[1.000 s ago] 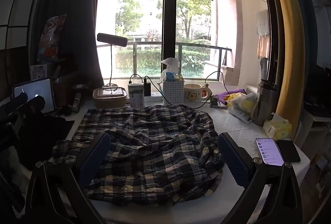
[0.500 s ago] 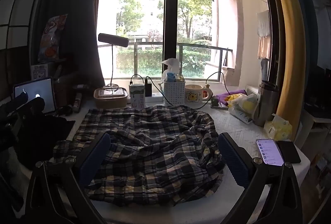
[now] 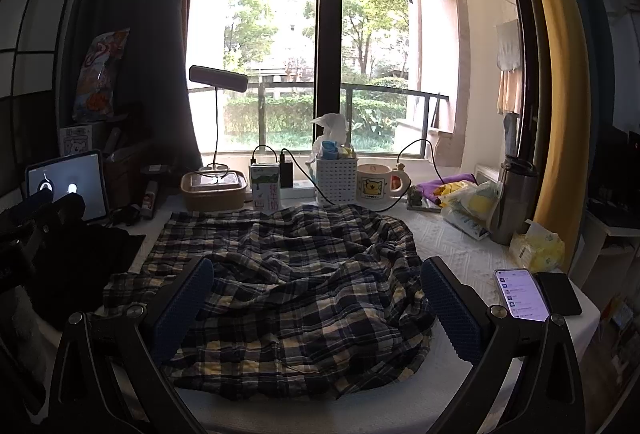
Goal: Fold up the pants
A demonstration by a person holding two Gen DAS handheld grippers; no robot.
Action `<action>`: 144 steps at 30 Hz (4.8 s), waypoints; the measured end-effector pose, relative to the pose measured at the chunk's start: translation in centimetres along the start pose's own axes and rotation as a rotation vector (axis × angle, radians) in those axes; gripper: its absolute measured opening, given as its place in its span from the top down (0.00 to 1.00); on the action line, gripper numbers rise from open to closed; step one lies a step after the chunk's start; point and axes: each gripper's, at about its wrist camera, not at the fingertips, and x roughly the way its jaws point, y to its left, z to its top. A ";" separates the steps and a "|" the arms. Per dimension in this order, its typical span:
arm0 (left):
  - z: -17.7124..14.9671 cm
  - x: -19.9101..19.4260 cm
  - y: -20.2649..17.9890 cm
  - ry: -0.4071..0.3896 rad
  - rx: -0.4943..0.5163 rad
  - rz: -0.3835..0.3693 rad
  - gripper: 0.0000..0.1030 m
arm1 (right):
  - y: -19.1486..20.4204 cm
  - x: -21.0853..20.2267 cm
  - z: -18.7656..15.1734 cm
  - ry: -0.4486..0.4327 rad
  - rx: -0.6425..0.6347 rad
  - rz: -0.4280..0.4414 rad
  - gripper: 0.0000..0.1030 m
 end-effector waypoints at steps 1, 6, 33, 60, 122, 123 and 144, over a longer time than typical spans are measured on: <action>0.1 0.0 0.1 0.001 0.001 -0.001 0.00 | 0.0 0.0 0.0 0.000 0.001 -0.001 0.00; 0.1 -0.2 -0.1 -0.003 0.008 -0.008 0.00 | 0.0 -0.1 0.0 -0.001 0.000 0.000 0.00; 0.1 -0.4 -0.4 -0.013 0.005 -0.021 0.00 | -0.3 -0.1 0.2 -0.006 0.001 0.001 0.00; 0.8 0.1 0.1 0.004 0.009 -0.044 0.00 | -0.2 1.3 0.7 0.015 -0.004 -0.005 0.00; -3.7 34.2 11.7 0.726 -0.008 0.014 0.97 | -13.0 40.5 3.7 0.556 -0.009 0.236 0.73; -3.6 34.2 11.7 0.722 -0.005 0.011 0.98 | -13.2 40.1 4.3 0.527 -0.013 0.207 0.74; -0.8 33.8 10.8 0.639 0.001 0.037 0.97 | -16.9 39.3 7.6 0.387 -0.002 -0.076 0.28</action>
